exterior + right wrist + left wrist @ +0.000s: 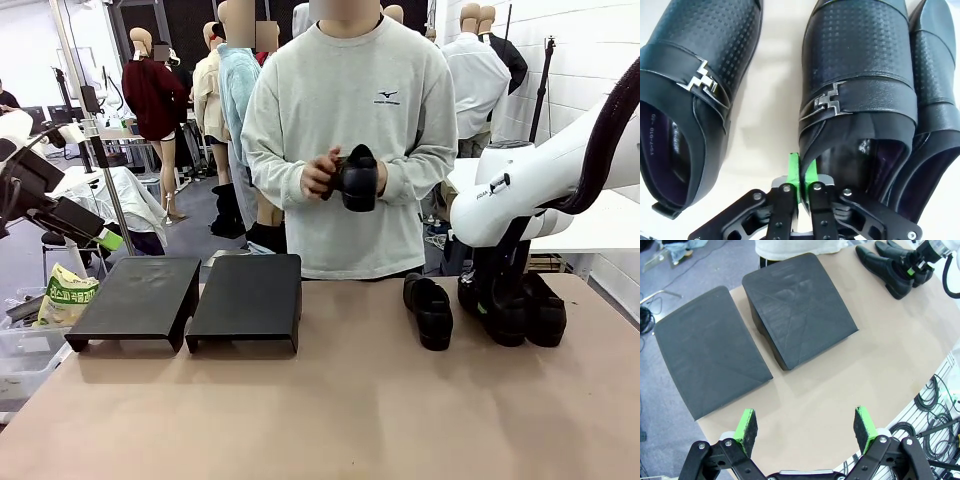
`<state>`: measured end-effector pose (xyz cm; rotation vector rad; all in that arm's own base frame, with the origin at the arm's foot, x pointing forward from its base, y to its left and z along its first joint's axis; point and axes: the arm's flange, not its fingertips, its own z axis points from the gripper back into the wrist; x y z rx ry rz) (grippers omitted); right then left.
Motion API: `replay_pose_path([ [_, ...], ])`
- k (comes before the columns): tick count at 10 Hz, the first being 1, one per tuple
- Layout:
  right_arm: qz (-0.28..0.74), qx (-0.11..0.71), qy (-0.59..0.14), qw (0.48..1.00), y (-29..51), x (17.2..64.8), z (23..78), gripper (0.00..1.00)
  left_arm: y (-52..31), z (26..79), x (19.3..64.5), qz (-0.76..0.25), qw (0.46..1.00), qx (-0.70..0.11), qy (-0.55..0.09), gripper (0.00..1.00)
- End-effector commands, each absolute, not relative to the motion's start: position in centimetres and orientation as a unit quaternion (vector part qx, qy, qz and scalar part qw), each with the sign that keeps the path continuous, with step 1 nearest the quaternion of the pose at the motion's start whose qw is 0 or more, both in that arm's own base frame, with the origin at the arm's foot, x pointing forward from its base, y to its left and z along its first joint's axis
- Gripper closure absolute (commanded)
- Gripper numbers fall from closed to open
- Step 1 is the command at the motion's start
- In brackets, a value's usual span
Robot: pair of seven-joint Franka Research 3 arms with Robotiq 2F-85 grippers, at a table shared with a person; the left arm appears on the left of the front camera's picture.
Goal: Organize the shoes by placing them on the stand.
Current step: Pick up one Shoe and place it in the middle of the table.
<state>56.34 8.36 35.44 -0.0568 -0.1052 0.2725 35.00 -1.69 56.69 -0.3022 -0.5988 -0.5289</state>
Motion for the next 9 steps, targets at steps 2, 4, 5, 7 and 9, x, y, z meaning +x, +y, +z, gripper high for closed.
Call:
replay_pose_path([
  [2,0.123,-0.015,-0.058,0.991,8.1,56.7,35.2,1.00,-1.5,56.8,35.0,-0.258,0.909,-0.149,-0.291,0.00],
  [4,0.099,-0.018,-0.080,0.992,7.9,55.3,38.0,1.00,-1.5,56.8,35.0,-0.258,0.909,-0.149,-0.291,0.00],
  [5,0.080,-0.029,-0.100,0.991,7.9,53.6,41.3,1.00,-1.5,56.8,35.0,-0.258,0.909,-0.149,-0.291,0.00],
  [7,0.057,-0.044,-0.146,0.987,8.1,48.6,47.9,1.00,-1.5,56.8,35.0,-0.258,0.909,-0.149,-0.291,0.00],
  [9,0.063,-0.049,-0.156,0.985,9.6,43.1,50.8,1.00,-1.5,56.8,35.0,-0.258,0.909,-0.149,-0.291,0.00],
])
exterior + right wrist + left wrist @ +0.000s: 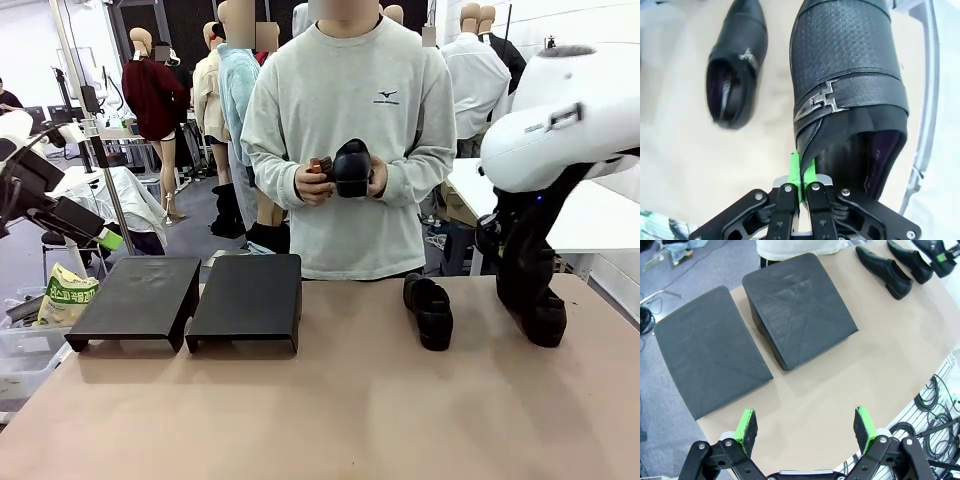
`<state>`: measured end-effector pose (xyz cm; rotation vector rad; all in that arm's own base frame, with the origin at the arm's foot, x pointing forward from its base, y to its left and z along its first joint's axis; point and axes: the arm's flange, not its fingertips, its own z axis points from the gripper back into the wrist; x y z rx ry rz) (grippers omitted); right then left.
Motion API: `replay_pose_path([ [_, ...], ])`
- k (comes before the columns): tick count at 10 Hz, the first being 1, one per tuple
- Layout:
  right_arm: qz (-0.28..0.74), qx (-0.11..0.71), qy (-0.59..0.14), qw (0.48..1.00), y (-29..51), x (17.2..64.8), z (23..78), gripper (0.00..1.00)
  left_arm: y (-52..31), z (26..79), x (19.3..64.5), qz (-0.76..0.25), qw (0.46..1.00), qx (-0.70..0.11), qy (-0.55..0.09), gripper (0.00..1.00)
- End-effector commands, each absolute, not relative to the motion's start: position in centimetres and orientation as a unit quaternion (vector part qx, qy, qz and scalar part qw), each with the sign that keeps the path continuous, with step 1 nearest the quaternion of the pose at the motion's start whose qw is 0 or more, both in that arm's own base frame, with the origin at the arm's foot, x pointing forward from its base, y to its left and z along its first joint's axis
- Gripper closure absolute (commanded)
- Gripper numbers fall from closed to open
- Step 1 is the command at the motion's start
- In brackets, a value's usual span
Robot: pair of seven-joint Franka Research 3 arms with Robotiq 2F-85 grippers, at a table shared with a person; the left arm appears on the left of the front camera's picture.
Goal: Organize the shoes by placing them on the stand.
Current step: Pick up one Shoe and place it in the middle of the table.
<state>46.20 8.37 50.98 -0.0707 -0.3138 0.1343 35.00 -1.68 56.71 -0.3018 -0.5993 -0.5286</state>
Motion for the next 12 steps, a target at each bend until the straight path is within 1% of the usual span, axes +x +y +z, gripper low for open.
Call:
replay_pose_path([
  [1,0.058,-0.069,-0.161,0.983,10.5,40.3,51.3,1.00,-1.5,56.8,35.0,-0.258,0.909,-0.149,-0.291,0.00],
  [2,0.067,-0.035,-0.156,0.985,8.4,46.2,51.0,1.00,-1.5,56.8,35.0,-0.258,0.909,-0.149,-0.291,0.00],
  [5,0.067,-0.035,-0.156,0.985,8.4,46.2,51.0,1.00,-1.5,56.8,35.0,-0.258,0.909,-0.149,-0.291,0.00],
  [6,0.061,-0.042,-0.150,0.986,8.7,44.2,50.7,1.00,-1.5,56.8,35.0,-0.258,0.909,-0.149,-0.291,0.00],
  [7,0.000,-0.060,-0.145,0.988,11.9,42.8,50.5,1.00,-1.5,56.8,35.0,-0.258,0.909,-0.149,-0.291,0.00],
  [8,-0.032,-0.090,-0.156,0.983,14.3,40.7,51.2,1.00,-1.5,56.8,35.0,-0.258,0.909,-0.149,-0.291,0.00],
  [9,-0.092,-0.121,-0.172,0.973,15.7,38.9,52.5,1.00,-1.5,56.8,35.0,-0.258,0.909,-0.149,-0.291,0.00],
  [10,-0.123,-0.124,-0.162,0.971,16.9,37.5,53.2,1.00,-1.5,56.8,35.0,-0.258,0.909,-0.149,-0.291,0.00],
  [11,-0.135,-0.143,-0.143,0.970,18.5,36.5,53.3,1.00,-1.5,56.8,35.0,-0.258,0.909,-0.149,-0.291,0.00],
  [12,-0.113,-0.131,-0.148,0.974,20.4,35.5,53.5,1.00,-1.5,56.8,35.0,-0.258,0.909,-0.149,-0.291,0.00],
])
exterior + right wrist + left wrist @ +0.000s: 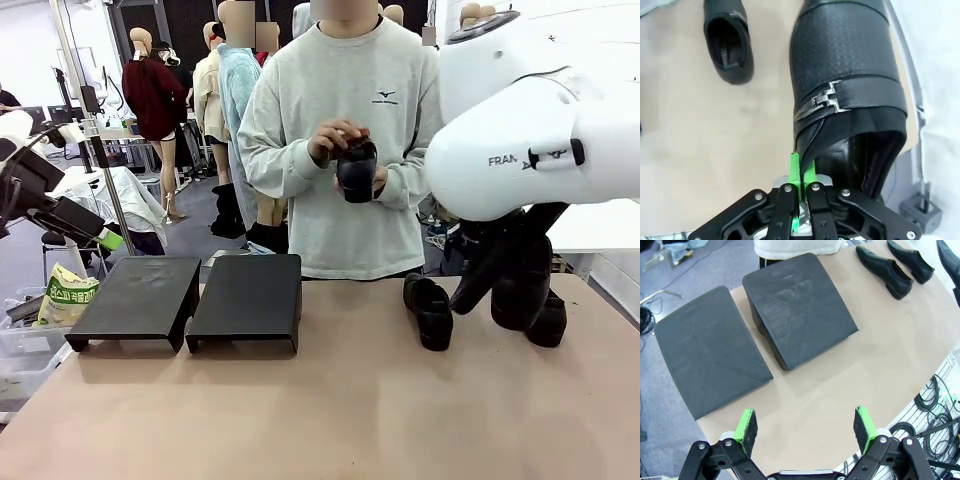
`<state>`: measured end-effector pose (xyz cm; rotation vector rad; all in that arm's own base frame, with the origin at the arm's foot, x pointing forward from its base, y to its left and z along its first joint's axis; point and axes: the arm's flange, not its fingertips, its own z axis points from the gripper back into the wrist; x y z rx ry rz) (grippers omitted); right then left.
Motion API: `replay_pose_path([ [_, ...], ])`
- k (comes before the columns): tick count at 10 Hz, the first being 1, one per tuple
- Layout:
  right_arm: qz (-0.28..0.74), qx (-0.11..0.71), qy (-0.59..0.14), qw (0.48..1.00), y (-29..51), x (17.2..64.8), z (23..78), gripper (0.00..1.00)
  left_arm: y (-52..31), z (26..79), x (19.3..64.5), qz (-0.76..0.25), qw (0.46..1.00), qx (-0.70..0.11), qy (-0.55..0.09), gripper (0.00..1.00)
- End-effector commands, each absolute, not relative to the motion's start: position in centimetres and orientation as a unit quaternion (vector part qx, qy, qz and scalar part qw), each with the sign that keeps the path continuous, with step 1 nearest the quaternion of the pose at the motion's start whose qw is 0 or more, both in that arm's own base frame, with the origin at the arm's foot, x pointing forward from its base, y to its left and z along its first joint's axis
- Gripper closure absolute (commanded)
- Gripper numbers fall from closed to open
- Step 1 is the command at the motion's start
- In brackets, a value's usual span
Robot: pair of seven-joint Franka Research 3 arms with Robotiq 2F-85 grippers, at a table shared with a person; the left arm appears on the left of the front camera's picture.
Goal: Organize the shoes by placing them on the stand.
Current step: Pick up one Shoe and place it in the middle of the table.
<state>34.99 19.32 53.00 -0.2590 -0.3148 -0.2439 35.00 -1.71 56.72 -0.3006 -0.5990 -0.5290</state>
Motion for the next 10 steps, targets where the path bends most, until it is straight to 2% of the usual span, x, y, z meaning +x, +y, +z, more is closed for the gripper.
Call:
replay_pose_path([
  [1,-0.079,-0.109,-0.151,0.979,23.3,34.7,53.3,1.00,-1.5,56.8,35.0,-0.258,0.909,-0.149,-0.291,0.00],
  [5,0.044,-0.016,-0.100,0.994,32.2,32.4,50.7,1.00,-1.5,56.8,35.0,-0.258,0.909,-0.149,-0.291,0.00],
  [7,0.069,0.000,-0.081,0.994,34.7,30.7,49.5,1.00,-1.5,56.8,35.0,-0.258,0.909,-0.149,-0.291,0.00],
  [10,0.086,-0.010,-0.008,0.996,36.5,30.4,44.7,1.00,-1.5,56.8,35.0,-0.258,0.909,-0.149,-0.291,0.00],
])
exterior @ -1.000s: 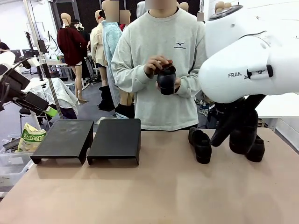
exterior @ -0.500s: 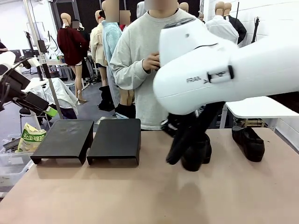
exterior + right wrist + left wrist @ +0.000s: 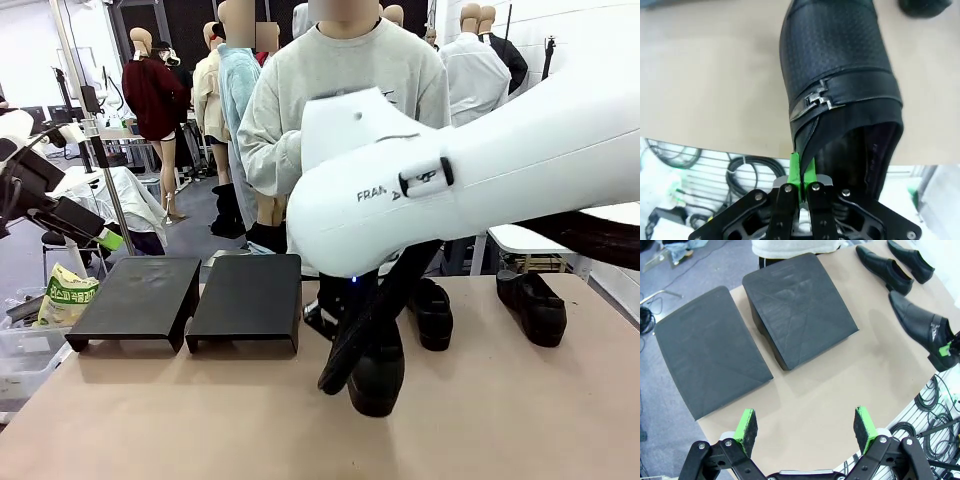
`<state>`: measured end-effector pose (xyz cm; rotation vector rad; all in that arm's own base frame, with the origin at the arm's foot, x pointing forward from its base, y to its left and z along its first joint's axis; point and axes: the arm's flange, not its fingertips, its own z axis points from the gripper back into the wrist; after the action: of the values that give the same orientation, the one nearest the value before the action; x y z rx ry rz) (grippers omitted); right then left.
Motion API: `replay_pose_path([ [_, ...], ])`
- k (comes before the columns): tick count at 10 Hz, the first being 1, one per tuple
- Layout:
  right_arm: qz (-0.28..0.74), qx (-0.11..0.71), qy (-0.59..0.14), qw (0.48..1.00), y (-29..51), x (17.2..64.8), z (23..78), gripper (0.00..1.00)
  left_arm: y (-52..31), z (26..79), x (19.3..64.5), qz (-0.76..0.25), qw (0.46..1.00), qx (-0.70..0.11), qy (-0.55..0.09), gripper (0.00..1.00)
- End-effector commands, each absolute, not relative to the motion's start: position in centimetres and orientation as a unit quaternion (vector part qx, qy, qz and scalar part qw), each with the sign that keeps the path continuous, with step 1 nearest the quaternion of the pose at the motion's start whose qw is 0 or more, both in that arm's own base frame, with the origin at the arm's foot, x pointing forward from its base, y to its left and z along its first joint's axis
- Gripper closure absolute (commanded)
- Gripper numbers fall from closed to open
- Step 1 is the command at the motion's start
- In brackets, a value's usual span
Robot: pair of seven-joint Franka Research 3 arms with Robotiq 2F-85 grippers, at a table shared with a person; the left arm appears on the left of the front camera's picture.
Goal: Organize the shoes by placing them on the stand.
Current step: Pick up one Shoe and place it in the middle of the table.
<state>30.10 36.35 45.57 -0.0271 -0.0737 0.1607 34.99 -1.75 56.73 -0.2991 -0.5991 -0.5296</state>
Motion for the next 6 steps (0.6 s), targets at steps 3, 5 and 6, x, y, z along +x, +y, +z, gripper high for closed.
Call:
replay_pose_path([
  [3,0.079,-0.043,-0.026,0.996,37.7,29.3,41.5,1.00,-1.5,56.8,35.0,-0.258,0.909,-0.149,-0.291,0.00],
  [5,0.076,-0.056,-0.023,0.995,38.4,29.2,39.7,1.00,-1.5,56.8,35.0,-0.258,0.909,-0.149,-0.291,0.00],
  [6,0.082,-0.048,-0.003,0.995,38.5,29.3,38.9,1.00,-1.5,56.8,35.0,-0.258,0.909,-0.149,-0.291,0.00],
])
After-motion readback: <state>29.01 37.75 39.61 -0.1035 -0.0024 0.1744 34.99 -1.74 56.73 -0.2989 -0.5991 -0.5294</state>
